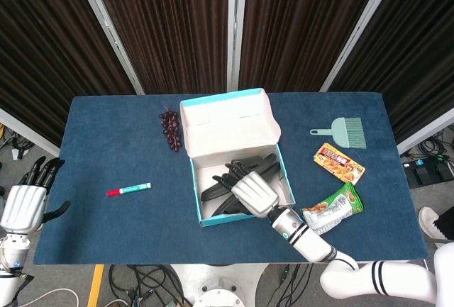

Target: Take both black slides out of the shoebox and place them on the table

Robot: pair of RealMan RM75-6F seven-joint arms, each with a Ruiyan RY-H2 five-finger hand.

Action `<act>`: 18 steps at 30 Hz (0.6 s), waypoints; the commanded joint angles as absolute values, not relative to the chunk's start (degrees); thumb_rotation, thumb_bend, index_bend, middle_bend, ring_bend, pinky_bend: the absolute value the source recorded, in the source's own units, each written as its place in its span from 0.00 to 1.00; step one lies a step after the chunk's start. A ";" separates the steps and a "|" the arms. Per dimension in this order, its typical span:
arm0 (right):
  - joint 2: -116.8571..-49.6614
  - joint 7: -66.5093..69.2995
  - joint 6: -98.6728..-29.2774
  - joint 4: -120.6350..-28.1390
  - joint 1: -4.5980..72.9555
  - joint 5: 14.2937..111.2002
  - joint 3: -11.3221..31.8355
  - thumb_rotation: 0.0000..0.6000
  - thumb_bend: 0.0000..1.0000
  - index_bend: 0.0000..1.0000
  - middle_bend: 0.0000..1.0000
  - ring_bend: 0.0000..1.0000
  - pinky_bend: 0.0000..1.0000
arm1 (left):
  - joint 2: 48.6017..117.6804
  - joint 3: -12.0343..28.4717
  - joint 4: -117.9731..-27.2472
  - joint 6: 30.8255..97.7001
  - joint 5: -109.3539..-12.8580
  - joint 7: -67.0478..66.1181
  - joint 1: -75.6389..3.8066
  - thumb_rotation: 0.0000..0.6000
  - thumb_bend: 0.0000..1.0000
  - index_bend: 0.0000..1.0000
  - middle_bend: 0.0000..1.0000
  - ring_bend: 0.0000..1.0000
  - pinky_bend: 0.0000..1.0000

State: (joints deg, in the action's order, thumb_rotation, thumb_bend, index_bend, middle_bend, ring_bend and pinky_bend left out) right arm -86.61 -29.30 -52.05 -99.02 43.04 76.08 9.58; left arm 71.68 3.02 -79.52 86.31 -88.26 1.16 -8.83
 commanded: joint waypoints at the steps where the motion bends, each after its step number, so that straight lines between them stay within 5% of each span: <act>1: -87.06 -29.39 -51.36 -98.51 43.86 75.69 9.45 1.00 0.13 0.13 0.24 0.08 0.12 | 71.74 3.01 -79.45 86.28 -88.19 1.16 -8.79 1.00 0.19 0.09 0.11 0.03 0.28; 18: -88.34 -31.84 -50.22 -98.69 46.75 73.18 7.93 1.00 0.10 0.15 0.26 0.09 0.13 | 71.49 3.26 -79.04 86.39 -88.07 2.31 -8.84 1.00 0.19 0.09 0.11 0.03 0.29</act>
State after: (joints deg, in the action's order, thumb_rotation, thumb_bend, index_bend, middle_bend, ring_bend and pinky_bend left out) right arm -88.25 -31.75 -50.28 -98.74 46.66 73.28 8.01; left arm 71.48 3.26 -79.05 86.38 -88.08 2.31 -8.85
